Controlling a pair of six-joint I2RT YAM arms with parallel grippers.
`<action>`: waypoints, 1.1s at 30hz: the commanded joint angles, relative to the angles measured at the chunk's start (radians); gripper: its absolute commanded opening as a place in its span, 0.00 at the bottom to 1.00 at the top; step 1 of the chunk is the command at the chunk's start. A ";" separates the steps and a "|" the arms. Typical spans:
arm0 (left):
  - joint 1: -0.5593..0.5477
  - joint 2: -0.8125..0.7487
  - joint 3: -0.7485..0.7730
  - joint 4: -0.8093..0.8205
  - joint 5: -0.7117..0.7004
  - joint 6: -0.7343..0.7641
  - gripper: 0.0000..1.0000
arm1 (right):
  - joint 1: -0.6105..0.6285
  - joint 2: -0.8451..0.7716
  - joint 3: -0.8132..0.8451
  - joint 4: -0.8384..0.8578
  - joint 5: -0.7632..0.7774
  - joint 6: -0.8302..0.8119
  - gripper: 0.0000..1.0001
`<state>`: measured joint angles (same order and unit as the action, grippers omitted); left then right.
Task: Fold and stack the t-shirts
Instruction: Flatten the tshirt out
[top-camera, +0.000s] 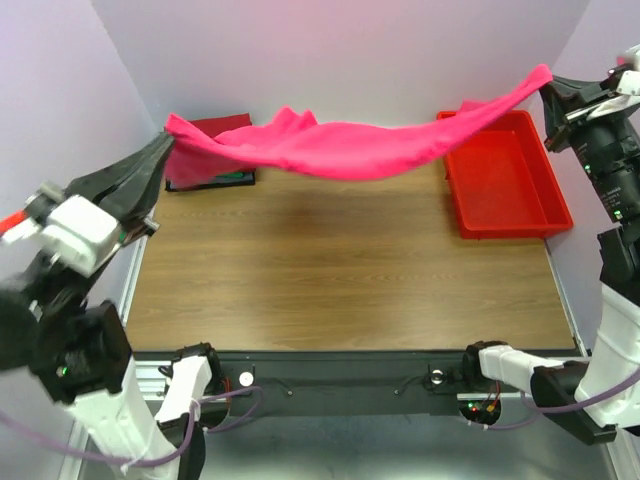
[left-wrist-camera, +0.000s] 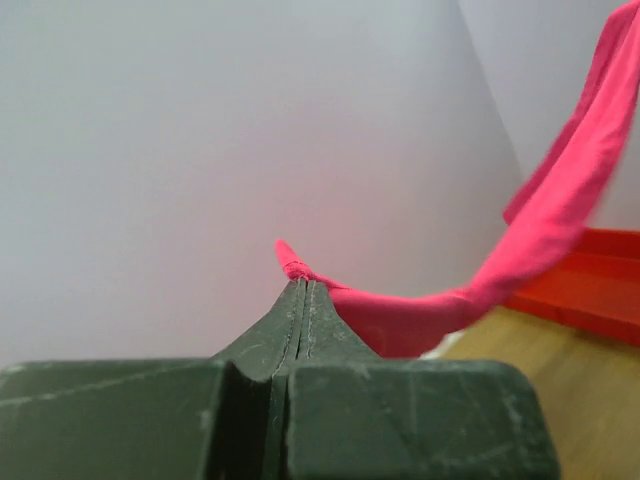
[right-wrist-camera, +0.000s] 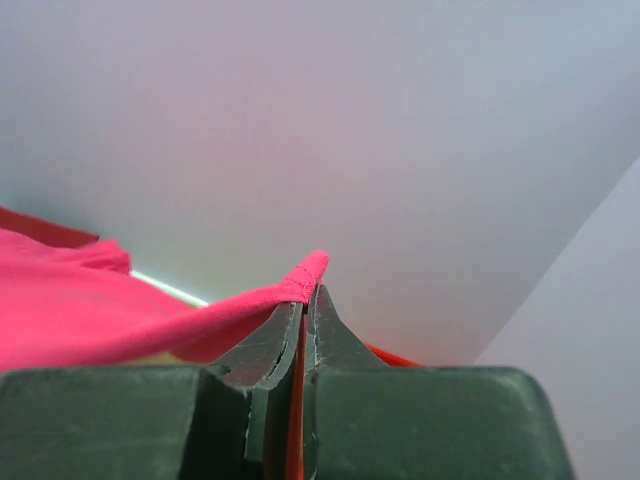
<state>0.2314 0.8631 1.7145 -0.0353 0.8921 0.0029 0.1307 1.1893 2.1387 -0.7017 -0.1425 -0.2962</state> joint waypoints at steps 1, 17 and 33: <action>0.003 0.080 0.159 -0.044 -0.093 0.018 0.00 | -0.008 0.064 -0.016 0.082 0.014 0.028 0.00; 0.002 -0.119 0.178 -0.219 -0.150 0.071 0.00 | -0.020 -0.106 0.109 0.085 0.167 -0.103 0.01; 0.003 -0.148 -0.145 -0.370 0.019 0.114 0.00 | -0.020 -0.071 -0.240 0.171 0.056 -0.095 0.01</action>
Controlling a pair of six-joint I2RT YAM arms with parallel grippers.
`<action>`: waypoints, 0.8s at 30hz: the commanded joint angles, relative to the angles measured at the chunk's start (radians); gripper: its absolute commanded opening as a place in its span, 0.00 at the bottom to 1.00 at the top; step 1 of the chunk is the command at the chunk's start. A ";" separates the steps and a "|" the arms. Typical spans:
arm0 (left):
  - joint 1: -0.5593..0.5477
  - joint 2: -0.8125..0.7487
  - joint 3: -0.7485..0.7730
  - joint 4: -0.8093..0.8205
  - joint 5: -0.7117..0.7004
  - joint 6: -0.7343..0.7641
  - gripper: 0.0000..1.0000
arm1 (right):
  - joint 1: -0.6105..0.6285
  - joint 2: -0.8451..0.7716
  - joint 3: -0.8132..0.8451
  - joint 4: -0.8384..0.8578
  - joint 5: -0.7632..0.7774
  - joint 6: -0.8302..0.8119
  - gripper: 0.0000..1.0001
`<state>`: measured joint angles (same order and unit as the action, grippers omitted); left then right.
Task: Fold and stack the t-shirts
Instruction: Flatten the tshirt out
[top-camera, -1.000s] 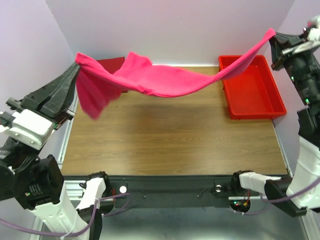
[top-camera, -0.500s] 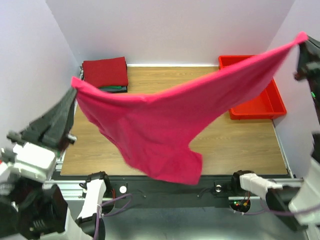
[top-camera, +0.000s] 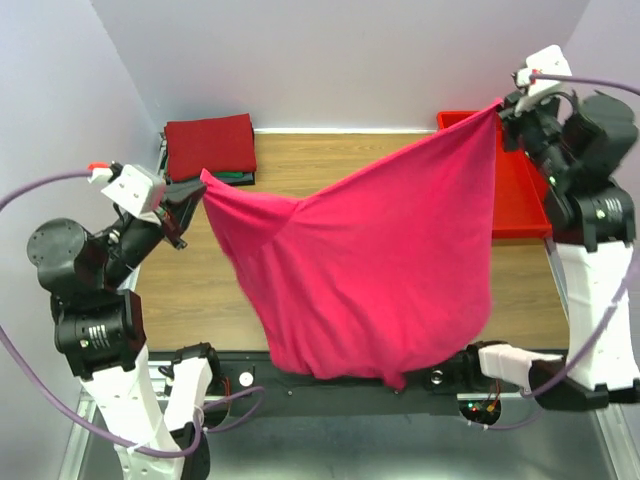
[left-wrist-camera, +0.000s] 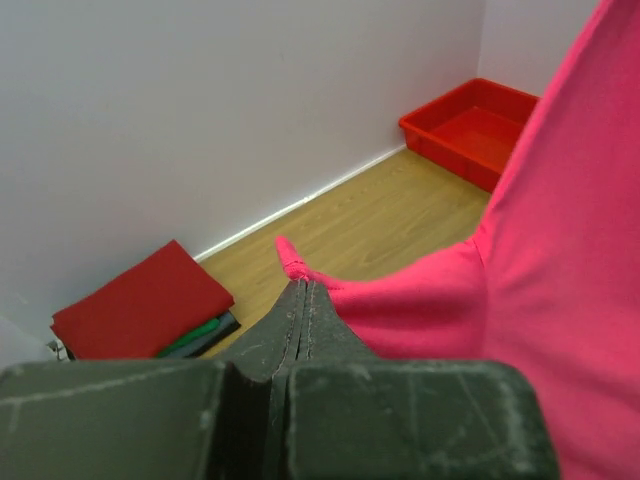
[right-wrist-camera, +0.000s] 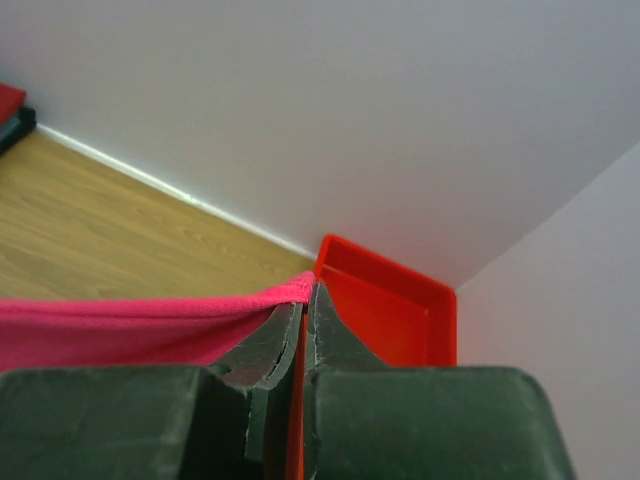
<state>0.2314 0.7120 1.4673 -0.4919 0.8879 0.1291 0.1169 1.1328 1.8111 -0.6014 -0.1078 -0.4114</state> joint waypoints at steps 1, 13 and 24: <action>0.003 0.016 0.134 0.099 0.025 -0.022 0.00 | -0.008 -0.007 0.103 0.078 0.026 0.037 0.01; 0.003 -0.012 0.220 0.325 0.114 -0.123 0.00 | -0.016 -0.105 0.203 0.080 0.059 0.118 0.01; -0.010 -0.125 0.304 0.398 0.034 -0.163 0.00 | -0.085 -0.262 0.218 0.103 0.086 0.062 0.00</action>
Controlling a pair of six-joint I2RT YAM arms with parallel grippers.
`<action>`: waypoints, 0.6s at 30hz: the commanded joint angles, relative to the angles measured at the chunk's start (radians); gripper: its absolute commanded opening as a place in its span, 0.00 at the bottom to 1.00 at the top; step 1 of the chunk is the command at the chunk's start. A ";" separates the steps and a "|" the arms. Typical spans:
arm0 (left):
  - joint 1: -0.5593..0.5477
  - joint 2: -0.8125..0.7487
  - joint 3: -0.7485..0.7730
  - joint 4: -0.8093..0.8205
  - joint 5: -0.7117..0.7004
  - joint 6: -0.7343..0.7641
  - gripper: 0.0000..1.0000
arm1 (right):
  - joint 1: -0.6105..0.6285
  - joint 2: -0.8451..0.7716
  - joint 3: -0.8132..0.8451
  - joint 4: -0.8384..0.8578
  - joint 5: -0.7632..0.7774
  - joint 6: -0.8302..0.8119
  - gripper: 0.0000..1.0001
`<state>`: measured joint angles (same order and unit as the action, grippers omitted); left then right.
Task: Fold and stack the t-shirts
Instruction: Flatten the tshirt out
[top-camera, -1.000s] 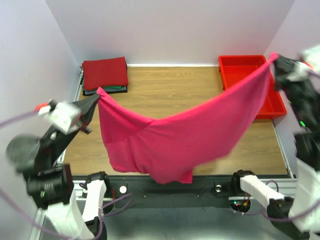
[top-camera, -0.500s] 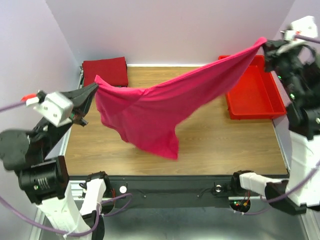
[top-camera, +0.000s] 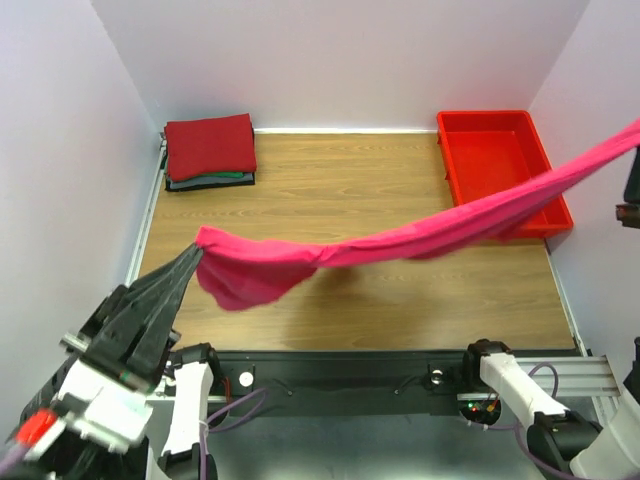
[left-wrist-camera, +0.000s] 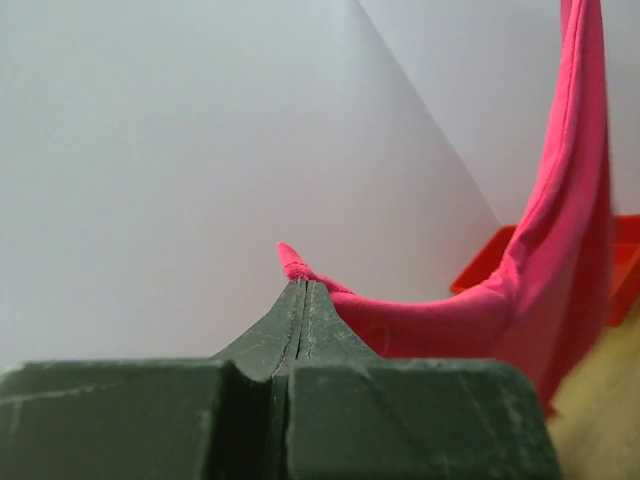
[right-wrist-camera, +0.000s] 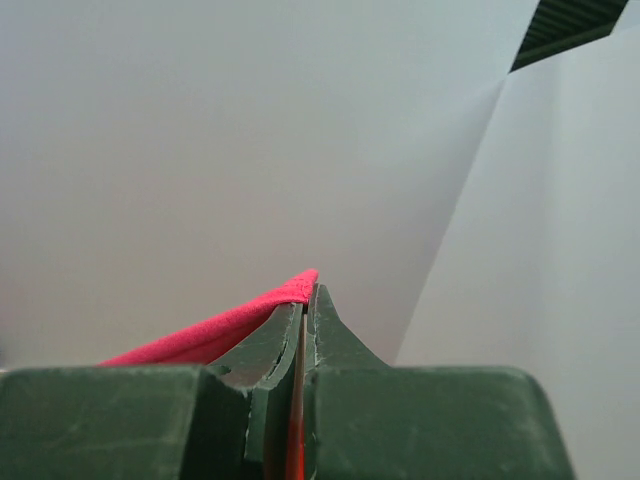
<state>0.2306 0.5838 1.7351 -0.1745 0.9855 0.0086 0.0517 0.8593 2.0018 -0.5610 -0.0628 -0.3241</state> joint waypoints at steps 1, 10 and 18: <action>-0.023 0.010 0.061 0.087 -0.076 -0.051 0.00 | -0.019 0.026 0.055 0.068 0.052 -0.041 0.01; -0.031 0.097 0.032 -0.075 -0.042 -0.047 0.00 | -0.021 0.092 -0.067 0.131 -0.034 -0.151 0.01; -0.033 0.175 -0.236 -0.246 -0.073 0.040 0.00 | -0.021 0.125 -0.484 0.211 -0.221 -0.118 0.01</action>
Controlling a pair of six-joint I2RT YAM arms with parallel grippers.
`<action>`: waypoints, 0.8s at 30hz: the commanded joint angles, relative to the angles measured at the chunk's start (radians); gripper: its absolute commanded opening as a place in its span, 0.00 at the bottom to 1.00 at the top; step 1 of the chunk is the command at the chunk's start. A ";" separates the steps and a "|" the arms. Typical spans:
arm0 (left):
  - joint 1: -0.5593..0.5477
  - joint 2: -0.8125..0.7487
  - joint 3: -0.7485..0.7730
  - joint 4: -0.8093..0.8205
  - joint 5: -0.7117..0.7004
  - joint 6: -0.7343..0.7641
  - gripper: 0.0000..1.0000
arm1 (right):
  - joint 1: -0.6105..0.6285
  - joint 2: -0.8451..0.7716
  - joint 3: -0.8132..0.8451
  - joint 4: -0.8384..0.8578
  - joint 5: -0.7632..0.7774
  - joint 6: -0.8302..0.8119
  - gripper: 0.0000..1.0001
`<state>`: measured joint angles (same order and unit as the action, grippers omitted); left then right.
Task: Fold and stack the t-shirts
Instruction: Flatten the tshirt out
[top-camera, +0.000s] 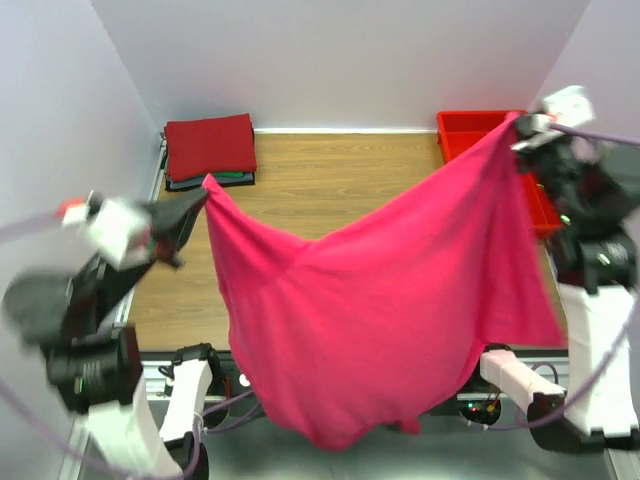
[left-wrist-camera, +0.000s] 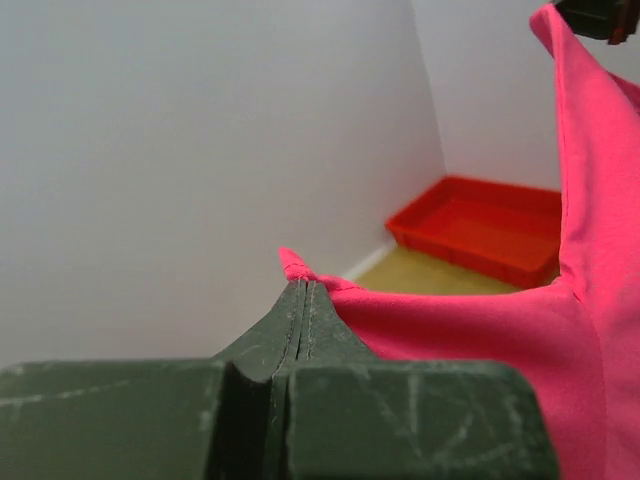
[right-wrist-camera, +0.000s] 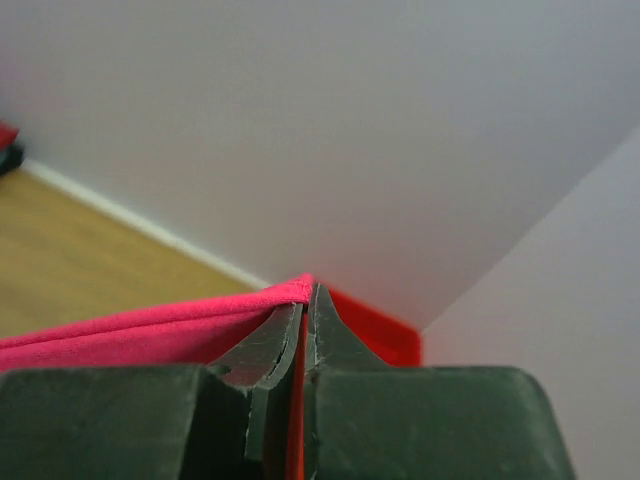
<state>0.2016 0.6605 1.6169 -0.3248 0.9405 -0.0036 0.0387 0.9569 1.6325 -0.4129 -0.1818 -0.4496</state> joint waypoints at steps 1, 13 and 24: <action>-0.002 0.105 -0.183 -0.105 -0.035 0.085 0.00 | -0.008 0.054 -0.169 0.078 -0.128 0.021 0.00; -0.045 0.344 -0.483 -0.042 -0.279 0.241 0.00 | 0.138 0.446 -0.344 0.193 -0.182 0.023 0.00; -0.060 0.799 -0.390 0.124 -0.587 0.264 0.00 | 0.155 0.943 0.012 0.212 -0.114 0.038 0.01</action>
<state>0.1394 1.3800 1.1481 -0.2893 0.4915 0.2237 0.1963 1.8343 1.4990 -0.2810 -0.3279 -0.4213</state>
